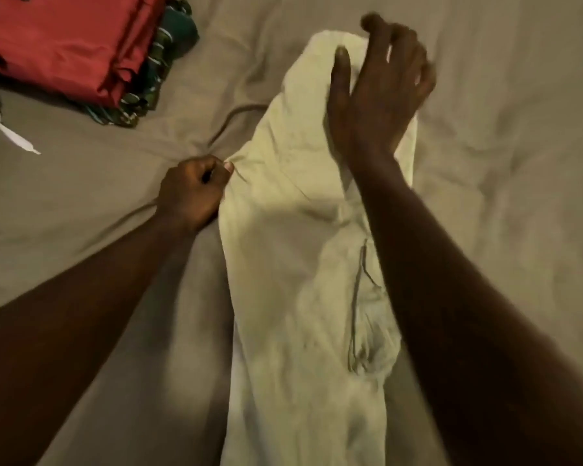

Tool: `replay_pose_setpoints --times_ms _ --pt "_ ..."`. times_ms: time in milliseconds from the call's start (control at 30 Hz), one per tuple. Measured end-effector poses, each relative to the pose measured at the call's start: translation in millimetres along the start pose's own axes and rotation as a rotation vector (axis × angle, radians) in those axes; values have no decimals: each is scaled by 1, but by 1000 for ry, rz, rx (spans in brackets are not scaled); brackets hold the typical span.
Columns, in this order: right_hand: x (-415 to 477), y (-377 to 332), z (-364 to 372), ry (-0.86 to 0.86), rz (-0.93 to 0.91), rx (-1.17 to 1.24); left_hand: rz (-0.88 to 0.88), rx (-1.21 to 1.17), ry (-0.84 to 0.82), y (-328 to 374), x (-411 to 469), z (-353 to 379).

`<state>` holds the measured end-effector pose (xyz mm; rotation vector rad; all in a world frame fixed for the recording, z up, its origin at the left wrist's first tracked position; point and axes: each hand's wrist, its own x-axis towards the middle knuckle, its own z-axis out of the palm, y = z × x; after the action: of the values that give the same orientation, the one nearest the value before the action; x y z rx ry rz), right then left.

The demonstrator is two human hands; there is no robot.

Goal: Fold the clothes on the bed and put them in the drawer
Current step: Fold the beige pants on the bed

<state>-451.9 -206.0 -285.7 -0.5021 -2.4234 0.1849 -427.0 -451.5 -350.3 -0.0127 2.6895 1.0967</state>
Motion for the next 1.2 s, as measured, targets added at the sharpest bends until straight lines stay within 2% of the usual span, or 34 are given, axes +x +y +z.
replay_pose_setpoints --times_ms 67,100,167,233,300,367,433,500,600,667,733,800,867,933,1000,1100,1200 --pt "-77 16 -54 62 223 76 -34 38 19 9 -10 -3" --pt "-115 26 -77 15 372 104 -41 57 56 15 -15 -4" --pt "-196 46 -134 -190 679 170 -66 48 196 26 -49 -9" --pt "-268 56 -192 -414 836 256 -133 17 266 31 -110 -16" --pt "-321 53 -242 -557 933 296 -243 58 126 18 -190 -11" --pt "-361 41 -288 -664 927 368 -285 134 -79 3 -283 -4" --pt "-389 33 -314 -722 836 441 -271 212 -184 -5 -349 1" --pt "-403 32 -330 -763 822 501 -284 191 -258 -7 -383 1" --pt "-410 42 -347 -870 944 691 -376 -88 -280 -13 -409 -12" --pt "-414 53 -353 -978 983 733 -395 -212 -259 -23 -418 -20" --pt "-420 61 -358 -1084 971 658 -384 -193 -268 -32 -433 -23" --pt "-429 66 -368 -1145 1070 741 -325 -139 -297 -39 -452 -29" --pt "-435 63 -383 -1145 1216 924 -278 -249 -303 -49 -468 -37" --pt "-445 61 -397 -1038 1282 1072 -261 -385 -202 -53 -480 -45" --pt "-460 54 -405 -889 1267 1044 -243 -427 -142 -55 -493 -49" --pt "-483 47 -406 -871 1152 856 -297 -434 -341 -72 -516 -42" --pt "-486 47 -410 -942 1067 891 -392 -540 -502 -82 -526 -44"
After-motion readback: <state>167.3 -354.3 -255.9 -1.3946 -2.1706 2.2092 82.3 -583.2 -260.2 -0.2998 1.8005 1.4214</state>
